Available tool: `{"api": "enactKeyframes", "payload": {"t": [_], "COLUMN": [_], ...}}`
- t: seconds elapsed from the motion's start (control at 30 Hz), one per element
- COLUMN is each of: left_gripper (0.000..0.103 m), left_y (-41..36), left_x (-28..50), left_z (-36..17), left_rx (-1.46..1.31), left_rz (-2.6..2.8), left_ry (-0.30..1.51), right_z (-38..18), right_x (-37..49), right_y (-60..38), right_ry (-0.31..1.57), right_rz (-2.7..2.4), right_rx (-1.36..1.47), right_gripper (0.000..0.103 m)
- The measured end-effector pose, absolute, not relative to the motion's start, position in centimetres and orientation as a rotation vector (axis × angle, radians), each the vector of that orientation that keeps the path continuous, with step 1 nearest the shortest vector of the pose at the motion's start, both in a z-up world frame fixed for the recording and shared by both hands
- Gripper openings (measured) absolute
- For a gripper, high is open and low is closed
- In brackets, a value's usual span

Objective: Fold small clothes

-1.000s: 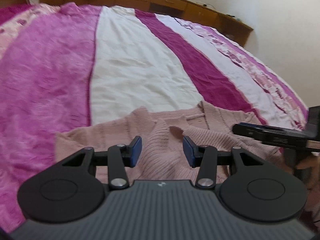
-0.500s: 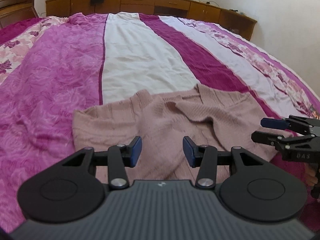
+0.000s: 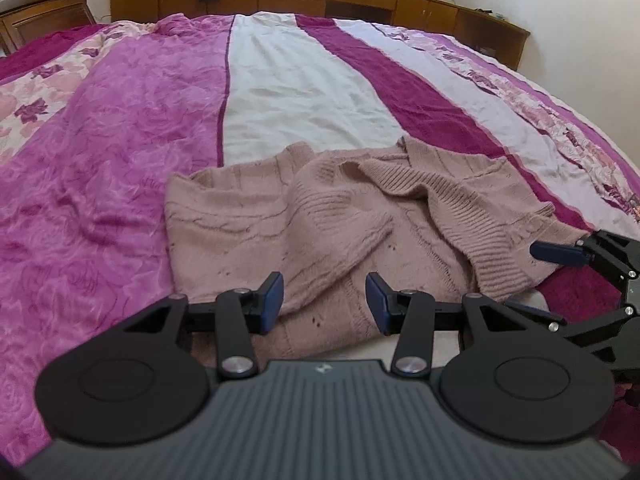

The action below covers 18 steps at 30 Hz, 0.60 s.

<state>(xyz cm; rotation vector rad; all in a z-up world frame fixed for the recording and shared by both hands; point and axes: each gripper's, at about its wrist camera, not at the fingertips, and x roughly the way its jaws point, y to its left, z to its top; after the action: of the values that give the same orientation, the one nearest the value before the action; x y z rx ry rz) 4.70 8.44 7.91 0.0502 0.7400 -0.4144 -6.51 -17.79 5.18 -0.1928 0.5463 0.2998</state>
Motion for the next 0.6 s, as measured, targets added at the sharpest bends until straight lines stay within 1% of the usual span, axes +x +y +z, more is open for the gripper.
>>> {"api": "enactKeyframes", "payload": {"t": [0.2,0.23,0.27,0.3,0.33,0.37,0.47,0.6], "left_gripper": [0.047,0.047,0.047,0.047,0.047,0.047,0.047,0.047], "left_y": [7.9,7.8,7.7,7.6,7.6,7.6,7.6,7.4], "left_x": [4.1,4.0,4.0,4.0,4.1,4.1,4.3,4.4], "left_z": [7.9,7.9,7.9,7.9,7.8,7.8,7.7,7.6], "left_rx": [0.125,0.139,0.152,0.158,0.163,0.166,0.169,0.178], "left_rz": [-0.375,-0.371,-0.370,-0.372,-0.374,-0.374,-0.373,-0.371], "left_ry": [0.717,0.712,0.709,0.706,0.706,0.708,0.708,0.705], "right_z": [3.6,3.4,3.3,3.3,3.3,3.4,4.2,5.4], "right_x": [-6.5,-6.4,-6.4,-6.4,-6.3,-6.3,-6.4,-6.3], "right_y": [-15.6,-15.4,-15.3,-15.2,-15.2,-15.3,-15.6,-16.7], "right_ry": [0.487,0.473,0.462,0.456,0.455,0.446,0.417,0.383], "right_rz": [0.293,0.289,0.287,0.287,0.287,0.288,0.289,0.266], "right_rx": [-0.370,-0.385,-0.396,-0.405,-0.407,-0.403,-0.389,-0.314], "right_gripper": [0.078,0.073,0.058,0.049,0.036,0.026,0.013,0.009]}}
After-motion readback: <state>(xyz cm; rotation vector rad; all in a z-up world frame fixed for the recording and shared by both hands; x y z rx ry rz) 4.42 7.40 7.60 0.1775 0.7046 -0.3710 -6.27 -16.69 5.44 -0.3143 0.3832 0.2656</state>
